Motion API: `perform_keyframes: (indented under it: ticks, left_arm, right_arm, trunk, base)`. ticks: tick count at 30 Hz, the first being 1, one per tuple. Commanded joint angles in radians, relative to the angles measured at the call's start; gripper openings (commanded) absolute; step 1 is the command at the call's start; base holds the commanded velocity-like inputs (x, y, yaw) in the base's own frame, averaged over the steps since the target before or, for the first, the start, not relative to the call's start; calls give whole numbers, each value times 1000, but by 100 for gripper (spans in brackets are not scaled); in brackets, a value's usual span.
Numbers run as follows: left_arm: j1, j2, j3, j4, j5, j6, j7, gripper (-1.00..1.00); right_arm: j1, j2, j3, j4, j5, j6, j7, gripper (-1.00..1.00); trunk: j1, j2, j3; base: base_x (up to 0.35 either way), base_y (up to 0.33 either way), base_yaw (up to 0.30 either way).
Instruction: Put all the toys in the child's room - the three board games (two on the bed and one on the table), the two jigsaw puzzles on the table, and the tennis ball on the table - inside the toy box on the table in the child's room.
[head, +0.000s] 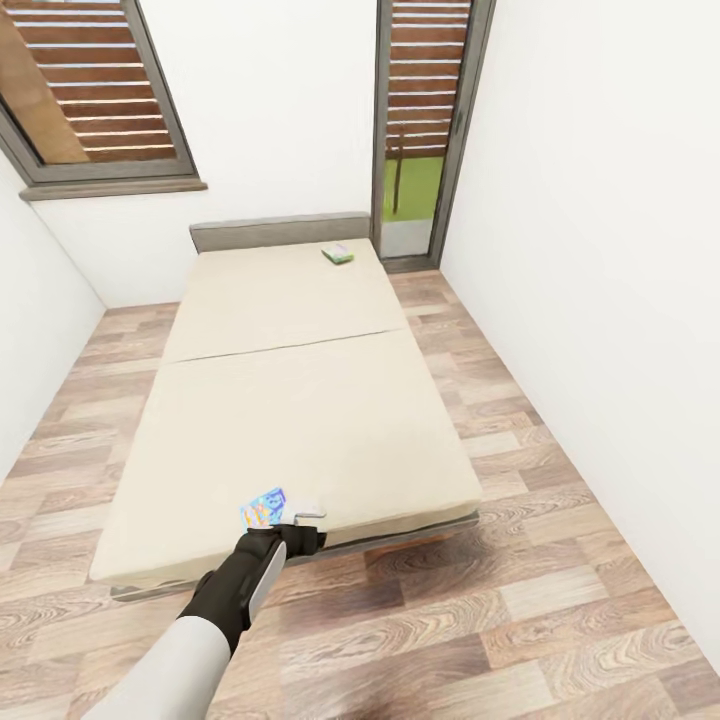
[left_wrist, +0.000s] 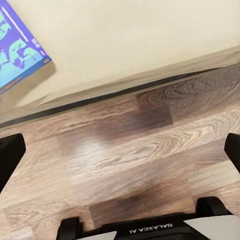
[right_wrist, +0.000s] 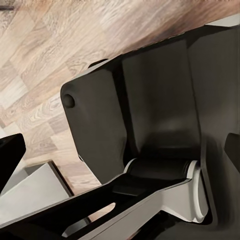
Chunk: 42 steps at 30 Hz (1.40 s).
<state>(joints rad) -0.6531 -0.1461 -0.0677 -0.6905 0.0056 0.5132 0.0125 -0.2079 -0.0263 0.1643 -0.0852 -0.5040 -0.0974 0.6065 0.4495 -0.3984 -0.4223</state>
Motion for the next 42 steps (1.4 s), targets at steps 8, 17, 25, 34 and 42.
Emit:
perform_keyframes:
  ticks: [8,17,25,34,42]
  left_arm:
    - [0,-2,-3,-1,1,3,1,100]
    - [0,-4,-5,-1,1,1,1,100]
    - [0,-3,-6,-1,1,0,1,100]
    - [0,-4,-9,-1,1,-1,1,100]
    - [0,-4,-9,-1,1,0,1,100]
  right_arm:
    - [-1,0,8,1,-8,-5,2,100]
    - [-1,0,8,1,-7,-5,2,100]
    - [-1,0,8,1,-3,-4,2,100]
    - [-1,-1,8,1,-6,-4,2,100]
    - [-1,-1,8,1,-7,-4,2,100]
  trunk:
    - [0,-2,-2]
    - [0,-2,-2]
    - [0,-2,-5]
    - [0,-2,-7]
    - [0,-2,-8]
  base:
    - [0,2,101]
    - [0,0,250]
    - [0,0,272]
    - [0,0,174]
    - [52,0,19]
